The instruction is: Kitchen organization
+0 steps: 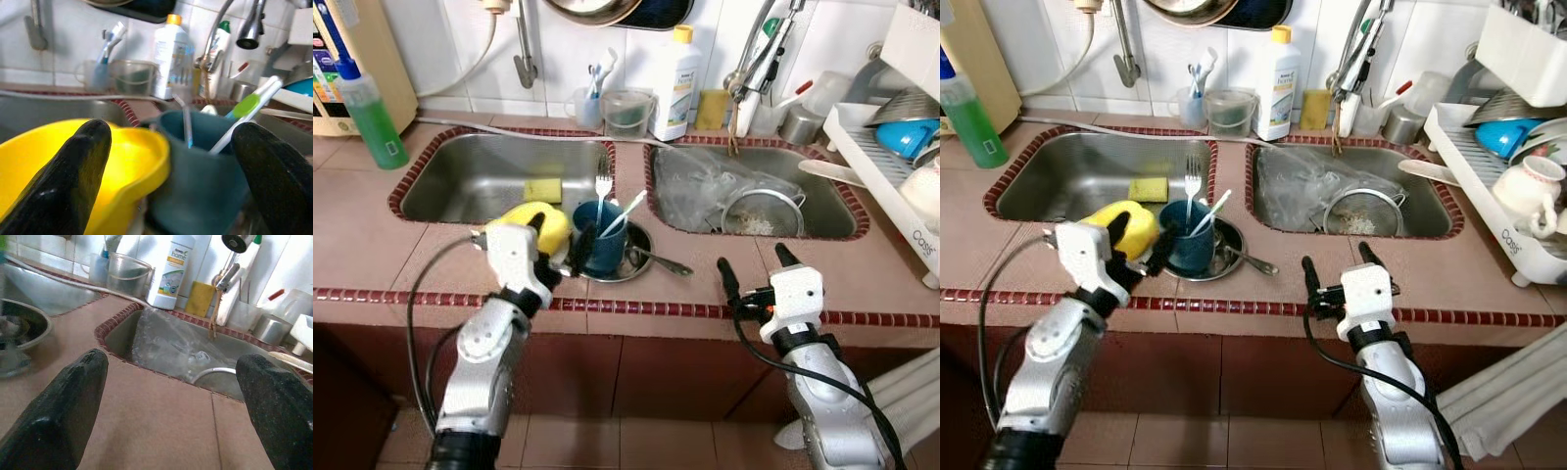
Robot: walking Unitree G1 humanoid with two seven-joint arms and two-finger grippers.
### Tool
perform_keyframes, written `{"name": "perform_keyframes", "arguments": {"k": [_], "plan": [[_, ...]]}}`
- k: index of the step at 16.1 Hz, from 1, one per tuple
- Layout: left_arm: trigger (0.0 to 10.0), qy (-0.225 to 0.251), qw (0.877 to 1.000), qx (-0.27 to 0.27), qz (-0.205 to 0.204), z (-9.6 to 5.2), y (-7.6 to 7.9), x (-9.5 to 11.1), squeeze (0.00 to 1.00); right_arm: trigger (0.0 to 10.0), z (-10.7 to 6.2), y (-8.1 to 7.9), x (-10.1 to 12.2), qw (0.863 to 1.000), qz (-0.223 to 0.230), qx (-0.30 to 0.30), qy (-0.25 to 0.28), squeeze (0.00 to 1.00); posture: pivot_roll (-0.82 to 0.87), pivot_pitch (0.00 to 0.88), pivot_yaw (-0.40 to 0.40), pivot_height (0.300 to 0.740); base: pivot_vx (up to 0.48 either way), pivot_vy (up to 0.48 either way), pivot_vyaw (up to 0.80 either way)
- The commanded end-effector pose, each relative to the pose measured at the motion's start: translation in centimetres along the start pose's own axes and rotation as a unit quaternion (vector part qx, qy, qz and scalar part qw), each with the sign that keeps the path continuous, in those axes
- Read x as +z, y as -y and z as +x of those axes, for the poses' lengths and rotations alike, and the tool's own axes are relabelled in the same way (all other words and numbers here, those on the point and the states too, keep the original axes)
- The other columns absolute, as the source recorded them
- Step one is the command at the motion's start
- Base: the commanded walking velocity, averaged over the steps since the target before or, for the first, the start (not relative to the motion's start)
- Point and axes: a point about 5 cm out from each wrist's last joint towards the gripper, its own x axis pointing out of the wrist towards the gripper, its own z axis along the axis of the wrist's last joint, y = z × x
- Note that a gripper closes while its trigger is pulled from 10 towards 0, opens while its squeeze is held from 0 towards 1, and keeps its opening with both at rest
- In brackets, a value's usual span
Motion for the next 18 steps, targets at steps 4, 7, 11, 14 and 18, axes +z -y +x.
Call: {"name": "perform_keyframes", "arguments": {"k": [4,7,11,14,18], "plan": [[10.0,0.018,1.000,-0.004,0.008,-0.1,-0.2,0.8,0.00,10.0,0.0,0.2,0.6,1.000,0.002,0.000,0.015,0.00,-0.08,0.063,-0.032,0.740,0.000,0.000,0.00],[10.0,0.026,1.000,-0.012,0.010,0.0,-0.2,1.2,0.00,10.0,-0.1,0.4,1.2,0.999,0.018,-0.004,0.035,0.00,-0.07,0.056,-0.030,0.740,0.000,0.000,0.00],[10.0,0.041,0.999,-0.019,0.017,-0.1,-0.4,1.9,0.00,10.0,-0.2,0.7,1.7,0.998,0.021,-0.004,0.051,0.00,-0.07,0.053,-0.031,0.740,0.000,0.000,0.00],[10.0,0.041,0.999,-0.021,0.022,-0.1,-0.5,2.0,0.00,10.0,-0.2,0.8,1.9,0.998,0.023,-0.006,0.056,0.00,-0.07,0.051,-0.031,0.740,0.000,0.000,0.00],[10.0,0.039,0.999,-0.027,0.026,-0.1,-0.5,2.0,0.00,10.0,-0.2,0.8,2.0,0.998,0.025,-0.008,0.057,0.00,-0.07,0.063,-0.023,0.740,0.000,0.000,0.00]]}}
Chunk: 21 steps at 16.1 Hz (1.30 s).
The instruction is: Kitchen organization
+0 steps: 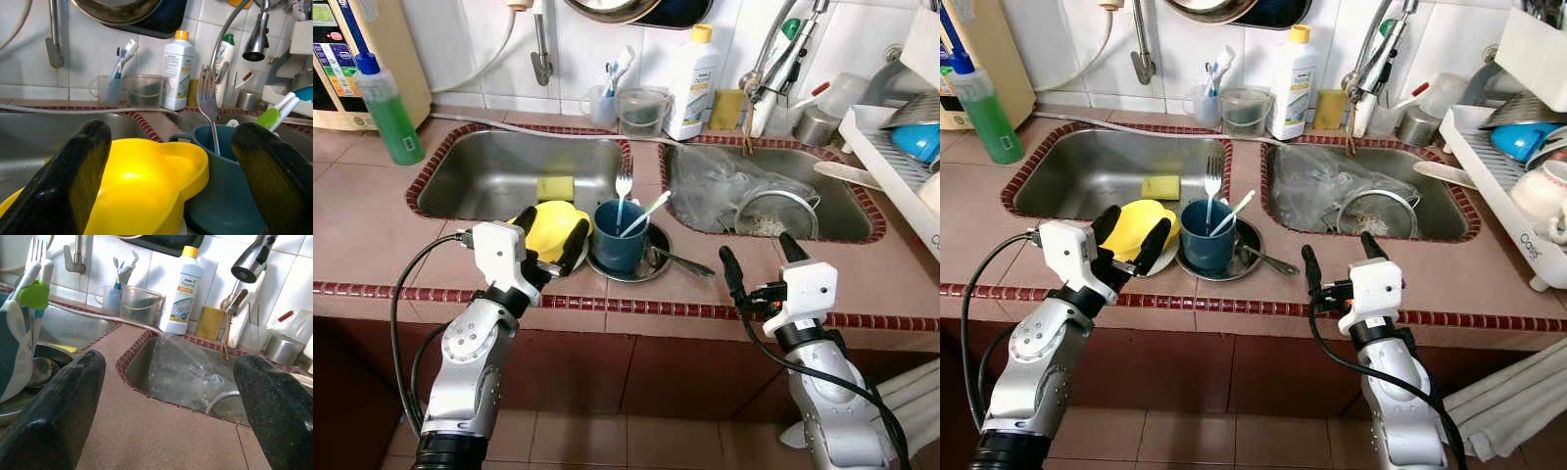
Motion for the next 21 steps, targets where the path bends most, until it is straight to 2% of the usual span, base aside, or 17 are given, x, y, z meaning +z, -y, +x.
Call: {"name": "perform_keyframes", "arguments": {"k": [1,9,11,16,17,21], "plan": [[10.0,0.012,1.000,-0.010,0.008,0.2,0.2,0.7,0.00,10.0,-0.1,0.6,0.6,1.000,-0.006,-0.008,0.012,0.00,-0.07,0.068,-0.023,0.740,0.000,0.000,0.00],[10.0,0.010,0.999,-0.038,0.018,1.0,0.6,0.7,0.00,10.0,-0.3,1.2,1.4,0.999,-0.008,-0.024,0.030,0.00,-0.07,0.089,0.026,0.740,0.000,0.000,0.00],[10.0,0.014,0.998,-0.056,0.028,1.3,1.0,1.5,0.00,10.0,-0.8,0.7,2.9,0.998,0.001,-0.026,0.057,0.00,-0.07,0.106,0.049,0.740,0.000,0.000,0.00],[10.0,0.000,0.996,-0.085,0.018,1.4,1.9,1.0,0.00,10.0,-2.0,0.8,3.4,0.997,-0.002,-0.050,0.060,0.00,-0.11,0.139,0.104,0.740,0.000,0.000,0.00],[10.0,0.000,0.995,-0.099,0.015,1.8,2.5,0.9,0.00,10.0,-2.7,1.2,3.3,0.997,-0.007,-0.063,0.053,0.00,-0.14,0.139,0.113,0.740,0.000,0.000,0.00],[10.0,0.001,0.993,-0.119,0.007,2.4,3.2,1.1,0.00,10.0,-3.3,1.9,3.8,0.995,-0.018,-0.080,0.051,0.00,-0.17,0.150,0.134,0.740,0.000,0.000,0.00]]}}
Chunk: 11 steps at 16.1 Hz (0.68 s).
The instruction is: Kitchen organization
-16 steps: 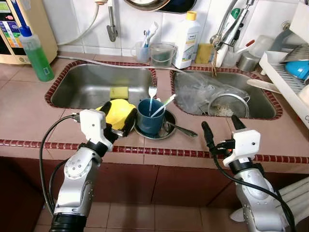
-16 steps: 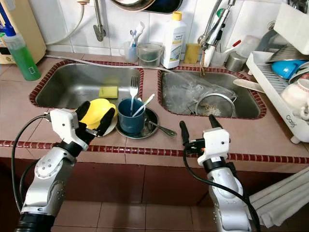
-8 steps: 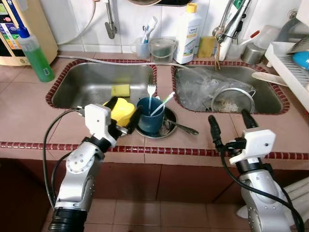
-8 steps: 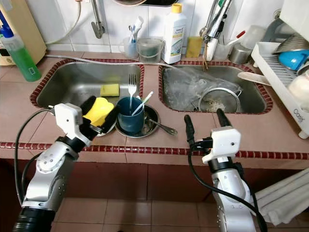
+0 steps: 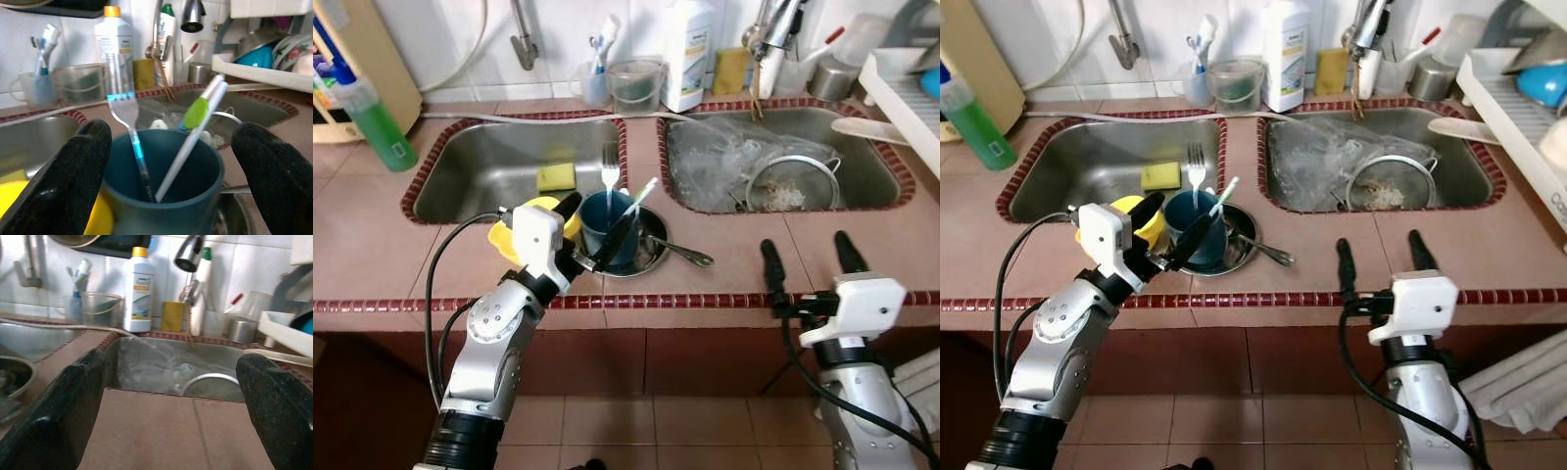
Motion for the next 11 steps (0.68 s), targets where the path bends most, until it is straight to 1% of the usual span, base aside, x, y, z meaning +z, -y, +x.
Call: {"name": "perform_keyframes", "arguments": {"k": [1,3,6,9,11], "plan": [[10.0,-0.007,1.000,-0.011,-0.001,0.13,0.06,-0.07,0.00,10.0,-0.19,0.36,0.27,1.000,-0.005,-0.009,0.000,0.00,-0.18,0.152,0.136,0.740,0.000,0.000,0.00],[10.0,-0.005,1.000,-0.010,0.000,0.16,-0.22,0.07,0.00,10.0,-0.35,0.26,0.21,1.000,-0.003,-0.012,-0.004,0.00,-0.18,0.146,0.131,0.740,0.000,0.000,0.00],[10.0,0.003,1.000,-0.003,0.001,0.27,-0.06,0.36,0.00,10.0,-0.10,0.44,0.19,1.000,-0.003,-0.007,-0.007,0.00,-0.17,0.136,0.111,0.740,0.000,0.000,0.00],[10.0,0.010,1.000,0.010,0.002,-0.04,-0.36,0.63,0.00,10.0,0.46,0.87,0.34,1.000,-0.005,-0.011,-0.005,0.00,-0.17,0.133,0.088,0.740,0.000,0.000,0.00],[10.0,0.011,1.000,0.016,0.003,-0.22,-0.53,0.66,0.00,10.0,0.47,0.97,0.34,1.000,-0.004,-0.013,-0.005,0.00,-0.17,0.137,0.086,0.740,0.000,0.000,0.00]]}}
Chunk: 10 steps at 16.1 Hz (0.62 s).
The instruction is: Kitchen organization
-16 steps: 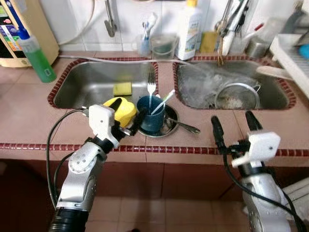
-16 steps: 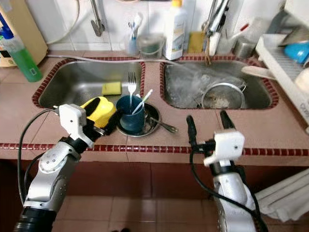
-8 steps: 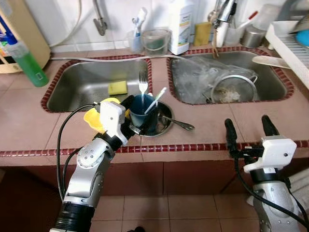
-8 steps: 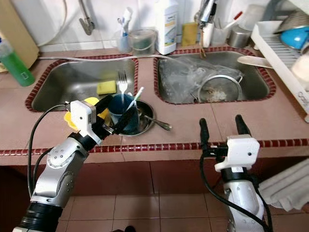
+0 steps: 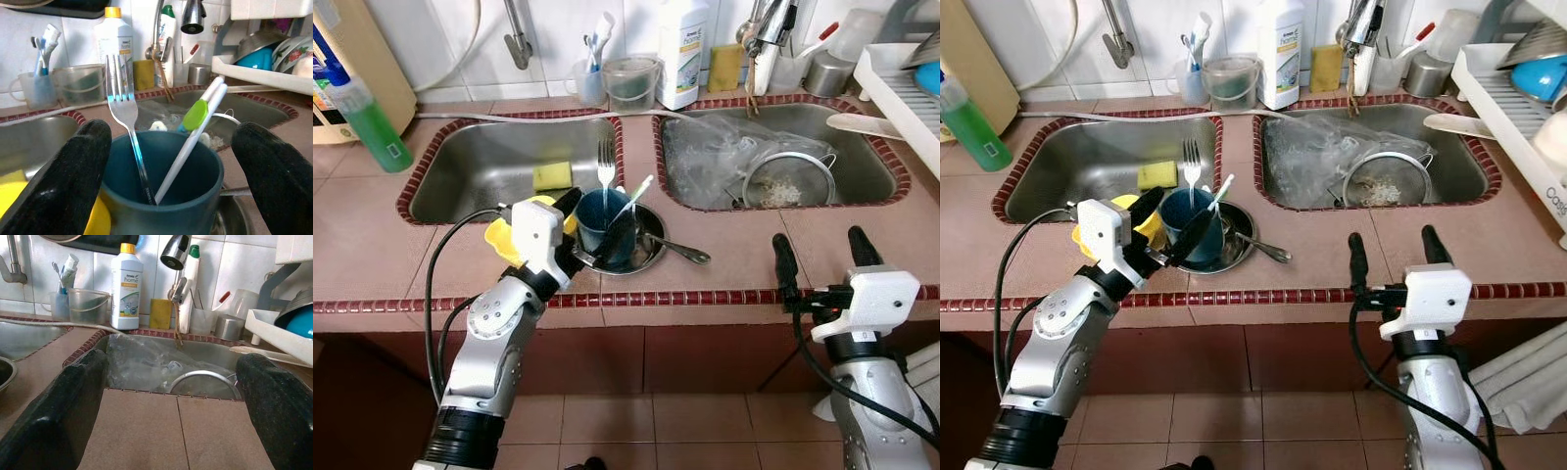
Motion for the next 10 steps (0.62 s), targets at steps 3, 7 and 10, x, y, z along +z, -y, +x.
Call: {"name": "perform_keyframes", "arguments": {"k": [3,7,10], "plan": [[10.0,0.001,1.000,0.012,-0.002,-0.1,-0.3,0.4,0.00,10.0,-0.2,0.0,0.1,1.000,0.003,-0.004,-0.002,0.00,-0.18,0.137,0.087,0.740,0.000,0.000,0.00],[10.0,-0.012,0.999,0.033,-0.002,0.2,-0.5,0.1,0.00,10.0,0.1,0.2,-0.1,1.000,0.002,0.003,-0.007,0.00,-0.17,0.140,0.074,0.740,0.000,0.000,0.00],[10.0,0.000,0.998,0.056,0.002,0.1,-1.5,0.7,0.00,10.0,0.8,0.0,-0.1,1.000,0.000,0.020,-0.004,0.00,-0.17,0.123,0.051,0.740,0.000,0.000,0.00]]}}
